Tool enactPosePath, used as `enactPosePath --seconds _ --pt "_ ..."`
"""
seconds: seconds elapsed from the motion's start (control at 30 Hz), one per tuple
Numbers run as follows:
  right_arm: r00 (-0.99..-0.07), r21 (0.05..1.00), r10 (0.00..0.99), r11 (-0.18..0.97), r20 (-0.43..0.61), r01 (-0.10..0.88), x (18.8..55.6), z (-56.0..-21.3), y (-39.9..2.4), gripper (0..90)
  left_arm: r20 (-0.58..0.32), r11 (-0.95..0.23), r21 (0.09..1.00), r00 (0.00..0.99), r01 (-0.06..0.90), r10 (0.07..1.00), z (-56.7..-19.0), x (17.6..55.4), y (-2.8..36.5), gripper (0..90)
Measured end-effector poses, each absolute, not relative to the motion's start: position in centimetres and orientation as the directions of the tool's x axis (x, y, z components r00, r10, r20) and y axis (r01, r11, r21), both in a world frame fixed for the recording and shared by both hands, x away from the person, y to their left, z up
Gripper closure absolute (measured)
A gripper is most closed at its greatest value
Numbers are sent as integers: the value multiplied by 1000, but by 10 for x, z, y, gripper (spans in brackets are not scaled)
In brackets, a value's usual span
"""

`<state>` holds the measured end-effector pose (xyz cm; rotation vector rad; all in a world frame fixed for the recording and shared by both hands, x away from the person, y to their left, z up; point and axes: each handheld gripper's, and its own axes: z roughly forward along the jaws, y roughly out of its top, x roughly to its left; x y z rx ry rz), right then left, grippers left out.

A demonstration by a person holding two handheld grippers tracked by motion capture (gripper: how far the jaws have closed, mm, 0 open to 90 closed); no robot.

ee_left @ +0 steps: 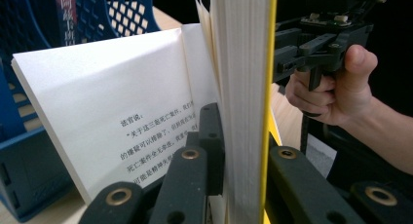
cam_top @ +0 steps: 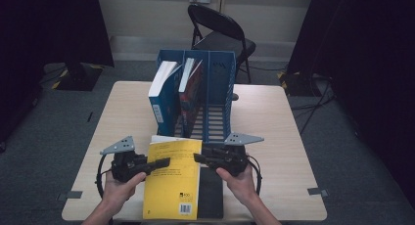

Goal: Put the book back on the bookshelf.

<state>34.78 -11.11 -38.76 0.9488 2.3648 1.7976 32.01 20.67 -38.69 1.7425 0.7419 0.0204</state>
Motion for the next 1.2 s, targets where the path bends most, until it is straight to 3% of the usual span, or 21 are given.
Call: enactPosePath --seconds 0.13,0.43,0.97,1.2 --pt "-834 904 465 145 296 402 344 -372 -112 675 -371 -86 881 791 466 486 -380 323 205 824" --pt "-867 951 453 117 205 286 336 -338 -123 758 -290 -80 927 833 367 471 -356 319 194 814" --pt "-907 948 378 175 186 267 327 -356 -118 705 -268 -98 934 855 344 443 -361 305 193 756" --pt "-915 948 366 193 169 253 325 -356 -118 718 -264 -87 934 834 346 485 -359 306 201 659"
